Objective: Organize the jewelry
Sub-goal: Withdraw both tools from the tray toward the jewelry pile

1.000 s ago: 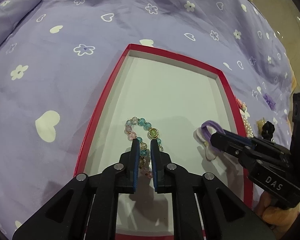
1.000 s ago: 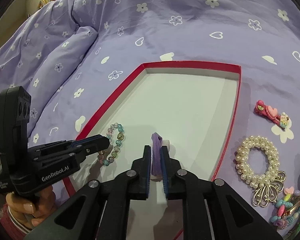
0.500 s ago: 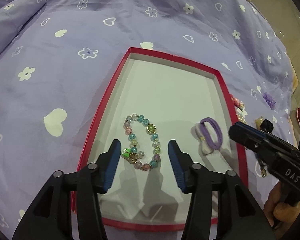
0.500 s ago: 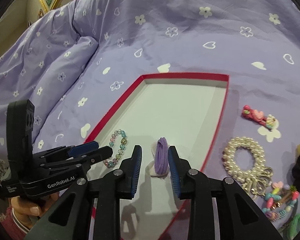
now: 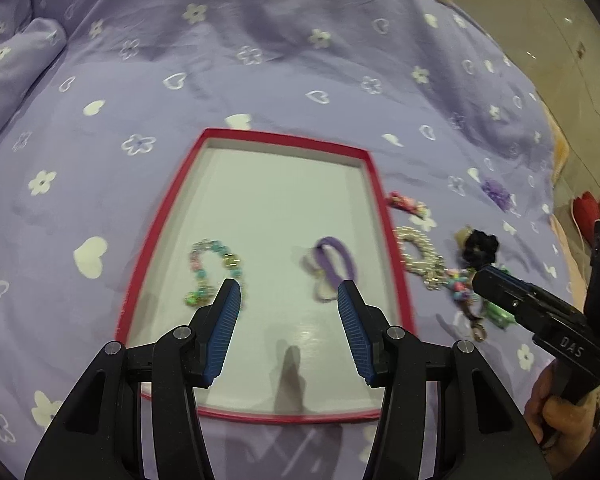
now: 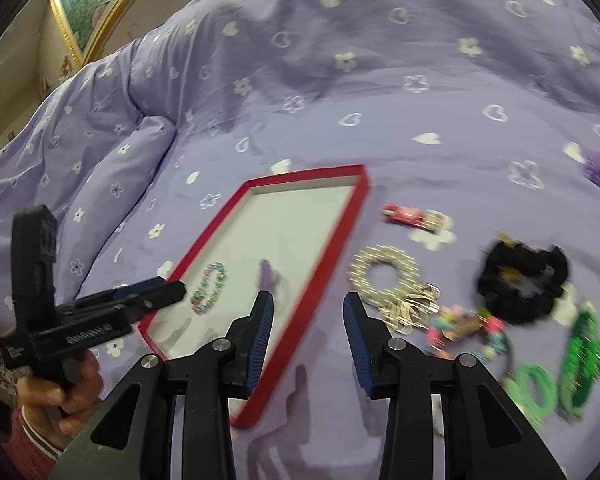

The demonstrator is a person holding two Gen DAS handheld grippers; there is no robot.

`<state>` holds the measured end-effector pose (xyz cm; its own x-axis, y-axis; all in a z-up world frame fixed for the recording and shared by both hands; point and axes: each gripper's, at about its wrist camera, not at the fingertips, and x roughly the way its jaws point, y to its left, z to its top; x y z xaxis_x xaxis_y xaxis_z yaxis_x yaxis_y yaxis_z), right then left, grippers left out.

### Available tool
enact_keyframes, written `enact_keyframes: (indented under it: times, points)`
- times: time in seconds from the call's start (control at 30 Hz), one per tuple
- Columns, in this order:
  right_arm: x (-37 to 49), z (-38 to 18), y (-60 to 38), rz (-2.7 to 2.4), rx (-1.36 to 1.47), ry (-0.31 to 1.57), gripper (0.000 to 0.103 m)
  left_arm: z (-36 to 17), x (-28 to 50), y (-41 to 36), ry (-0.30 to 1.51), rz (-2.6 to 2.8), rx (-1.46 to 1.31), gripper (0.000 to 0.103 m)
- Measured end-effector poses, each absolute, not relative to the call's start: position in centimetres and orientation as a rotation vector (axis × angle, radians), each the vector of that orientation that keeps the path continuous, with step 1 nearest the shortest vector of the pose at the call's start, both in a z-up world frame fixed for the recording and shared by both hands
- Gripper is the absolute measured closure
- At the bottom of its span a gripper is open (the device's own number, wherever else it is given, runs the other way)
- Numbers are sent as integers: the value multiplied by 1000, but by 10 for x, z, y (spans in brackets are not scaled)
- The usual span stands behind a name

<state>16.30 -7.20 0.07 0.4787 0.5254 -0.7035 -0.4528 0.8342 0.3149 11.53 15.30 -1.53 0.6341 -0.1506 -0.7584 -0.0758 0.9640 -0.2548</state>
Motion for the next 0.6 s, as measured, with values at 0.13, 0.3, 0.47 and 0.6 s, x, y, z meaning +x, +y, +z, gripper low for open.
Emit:
enact_keyframes:
  times: [0.13,0.3,0.47,0.6]
  points:
    - [156,3,-100,552,113,881,65,-10,114,135,885,-77,-262,52]
    - [148,7,-131,497,132,871,64,-7,117,110,890,-121,-241,52]
    - [143,8,-163,438,148,863,62,-4,123,88,895,-163,-223,52]
    - [141,6,-188,392,162,863,61,-3,129,71,900,-196,-210,52]
